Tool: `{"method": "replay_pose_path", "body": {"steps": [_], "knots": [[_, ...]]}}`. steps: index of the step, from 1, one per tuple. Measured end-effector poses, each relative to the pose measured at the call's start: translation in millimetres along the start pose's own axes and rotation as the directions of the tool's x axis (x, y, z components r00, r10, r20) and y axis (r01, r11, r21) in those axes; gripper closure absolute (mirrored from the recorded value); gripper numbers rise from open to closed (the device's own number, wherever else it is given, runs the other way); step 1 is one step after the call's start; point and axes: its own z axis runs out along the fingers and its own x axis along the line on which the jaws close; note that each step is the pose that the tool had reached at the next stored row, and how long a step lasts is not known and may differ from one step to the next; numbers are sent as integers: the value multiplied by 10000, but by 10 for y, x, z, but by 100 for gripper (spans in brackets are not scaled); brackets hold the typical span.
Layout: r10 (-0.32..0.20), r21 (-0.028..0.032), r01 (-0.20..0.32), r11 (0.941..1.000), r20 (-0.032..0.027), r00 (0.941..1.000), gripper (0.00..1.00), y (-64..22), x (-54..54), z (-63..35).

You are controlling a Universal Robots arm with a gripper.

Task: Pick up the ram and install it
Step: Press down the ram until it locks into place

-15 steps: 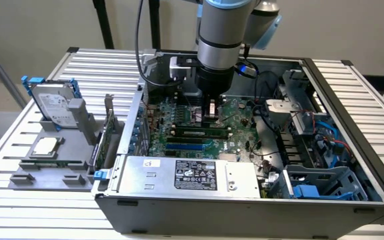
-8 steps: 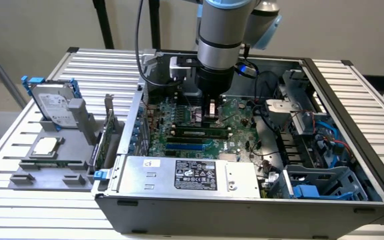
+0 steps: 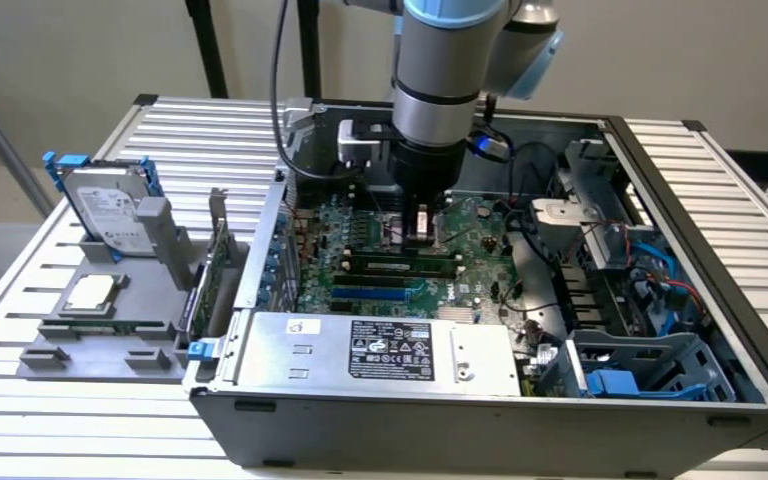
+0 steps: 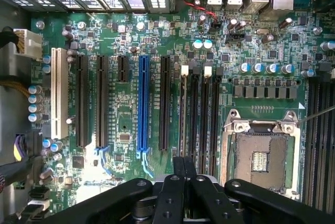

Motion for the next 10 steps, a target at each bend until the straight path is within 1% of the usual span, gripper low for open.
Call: {"method": "replay_pose_path", "body": {"steps": [3,4,7,10], "knots": [[-1,1,1,10000,0,10000,89,8,-1,54],[-2,-3,2,10000,-12,10000,89,9,0,70],[-1,-7,1,10000,-17,10000,89,9,-1,121],[-1,-10,1,10000,-17,10000,89,10,0,124]]}}
